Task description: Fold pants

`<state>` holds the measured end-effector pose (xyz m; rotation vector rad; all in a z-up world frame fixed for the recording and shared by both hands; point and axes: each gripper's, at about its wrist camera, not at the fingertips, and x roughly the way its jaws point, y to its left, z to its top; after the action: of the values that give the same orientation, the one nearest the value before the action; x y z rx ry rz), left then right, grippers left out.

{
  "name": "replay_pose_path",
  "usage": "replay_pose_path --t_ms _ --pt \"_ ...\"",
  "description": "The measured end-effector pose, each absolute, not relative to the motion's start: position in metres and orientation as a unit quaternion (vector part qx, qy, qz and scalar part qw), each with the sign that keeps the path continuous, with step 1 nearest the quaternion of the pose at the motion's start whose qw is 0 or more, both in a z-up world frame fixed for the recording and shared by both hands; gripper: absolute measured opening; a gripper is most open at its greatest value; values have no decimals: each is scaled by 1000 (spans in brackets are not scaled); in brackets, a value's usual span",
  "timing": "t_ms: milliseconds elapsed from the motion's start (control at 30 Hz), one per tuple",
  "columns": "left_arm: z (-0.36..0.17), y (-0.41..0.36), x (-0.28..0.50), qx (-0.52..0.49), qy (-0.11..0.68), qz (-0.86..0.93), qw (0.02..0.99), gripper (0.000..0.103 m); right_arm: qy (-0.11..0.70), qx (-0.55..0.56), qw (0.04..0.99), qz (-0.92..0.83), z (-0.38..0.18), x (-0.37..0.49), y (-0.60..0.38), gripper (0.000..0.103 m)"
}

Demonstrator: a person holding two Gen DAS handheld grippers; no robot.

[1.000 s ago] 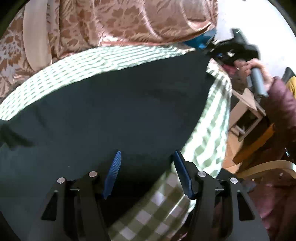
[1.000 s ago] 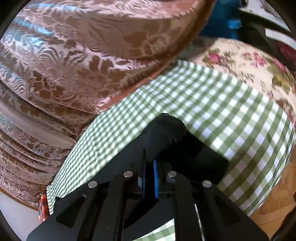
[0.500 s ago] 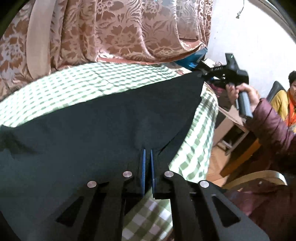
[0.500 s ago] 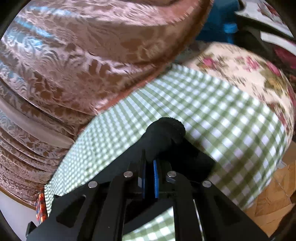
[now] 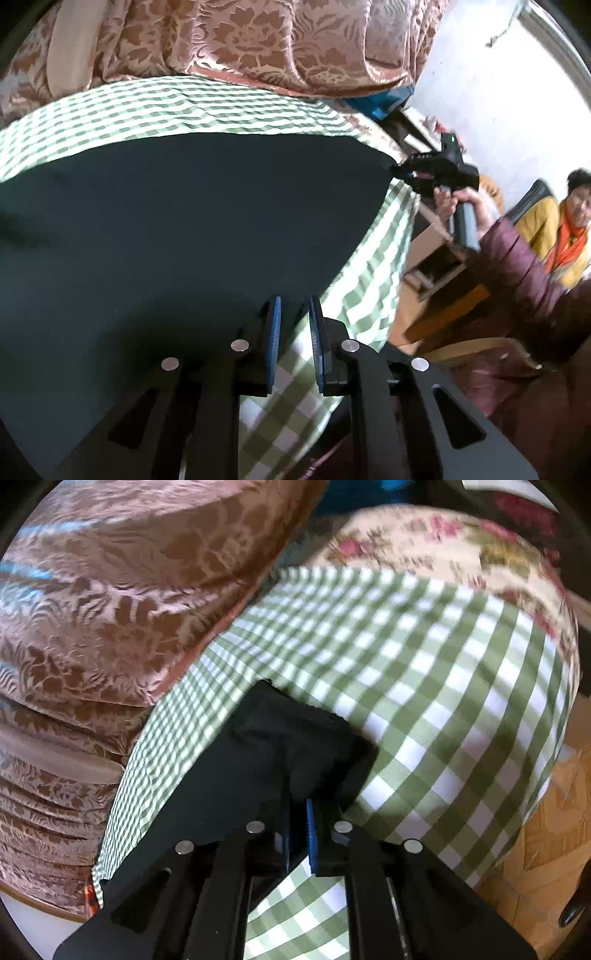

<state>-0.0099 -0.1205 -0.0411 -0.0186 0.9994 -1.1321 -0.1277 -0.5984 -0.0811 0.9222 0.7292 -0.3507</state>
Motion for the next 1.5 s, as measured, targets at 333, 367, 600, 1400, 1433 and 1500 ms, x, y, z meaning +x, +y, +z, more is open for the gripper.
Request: replay_pose_path --t_ms 333,367,600,1400,1433,1500 --pt "-37 -82 5 -97 451 -490 740 30 371 416 806 -199 -92 -124 -594 5" --pt "-41 -83 7 -89 461 -475 744 41 375 422 801 -199 -94 -124 -595 7" --pt "-47 -86 -4 -70 467 -479 740 41 347 320 847 -244 -38 -135 -567 49" --pt "-31 12 13 -113 421 -317 842 41 458 137 839 261 -35 -28 -310 52" --pt "-32 19 16 -112 423 -304 846 41 453 150 826 299 -29 -13 -296 52" --pt "-34 32 21 -103 424 -278 856 41 449 167 801 359 -21 16 -270 53"
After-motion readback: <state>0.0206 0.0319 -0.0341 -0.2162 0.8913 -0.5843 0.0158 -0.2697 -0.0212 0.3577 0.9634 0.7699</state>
